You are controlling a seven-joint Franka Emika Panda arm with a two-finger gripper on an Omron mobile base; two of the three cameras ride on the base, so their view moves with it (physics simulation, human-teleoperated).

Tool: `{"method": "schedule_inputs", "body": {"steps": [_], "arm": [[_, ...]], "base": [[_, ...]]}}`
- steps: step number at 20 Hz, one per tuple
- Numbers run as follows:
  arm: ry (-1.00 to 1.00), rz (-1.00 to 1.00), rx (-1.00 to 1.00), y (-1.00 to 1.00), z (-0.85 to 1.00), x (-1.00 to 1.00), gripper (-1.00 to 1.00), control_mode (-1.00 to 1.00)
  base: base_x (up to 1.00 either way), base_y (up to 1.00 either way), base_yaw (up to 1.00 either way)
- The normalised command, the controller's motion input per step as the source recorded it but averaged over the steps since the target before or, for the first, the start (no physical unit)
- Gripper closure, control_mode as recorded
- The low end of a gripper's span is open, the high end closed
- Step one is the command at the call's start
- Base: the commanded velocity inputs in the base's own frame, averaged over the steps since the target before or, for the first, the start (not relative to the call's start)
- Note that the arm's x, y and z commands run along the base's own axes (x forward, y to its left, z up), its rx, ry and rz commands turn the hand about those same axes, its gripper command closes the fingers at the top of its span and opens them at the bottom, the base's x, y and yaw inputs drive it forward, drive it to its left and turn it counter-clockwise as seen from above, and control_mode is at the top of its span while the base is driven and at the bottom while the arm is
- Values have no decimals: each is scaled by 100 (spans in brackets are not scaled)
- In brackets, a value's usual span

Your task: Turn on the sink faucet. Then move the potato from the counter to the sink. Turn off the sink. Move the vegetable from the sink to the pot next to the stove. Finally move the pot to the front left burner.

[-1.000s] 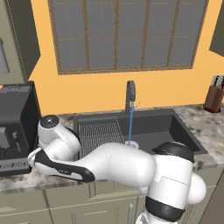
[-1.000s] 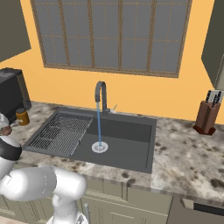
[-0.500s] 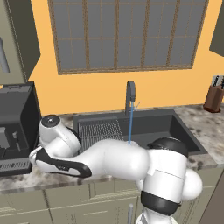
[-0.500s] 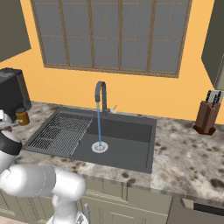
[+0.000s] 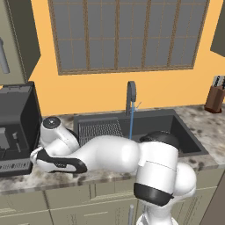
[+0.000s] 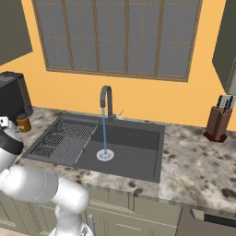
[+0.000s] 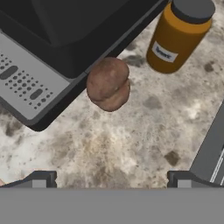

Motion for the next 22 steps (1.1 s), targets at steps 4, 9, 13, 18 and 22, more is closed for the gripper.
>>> {"method": "schedule_inputs", "body": {"steps": [4,9,13,18,22], "arm": [[1,0,-1,22,-11,23,-100,-100],[2,0,-1,22,-12,13,-100,-100],[2,0,-2,23,-10,20,-100,-100],[0,0,-1,10,-10,22,-100,-100],[0,0,-1,3,-17,16,-100,-100]], "base": [[0,0,0],[0,0,0],[0,0,0],[0,0,0],[0,0,0]]}}
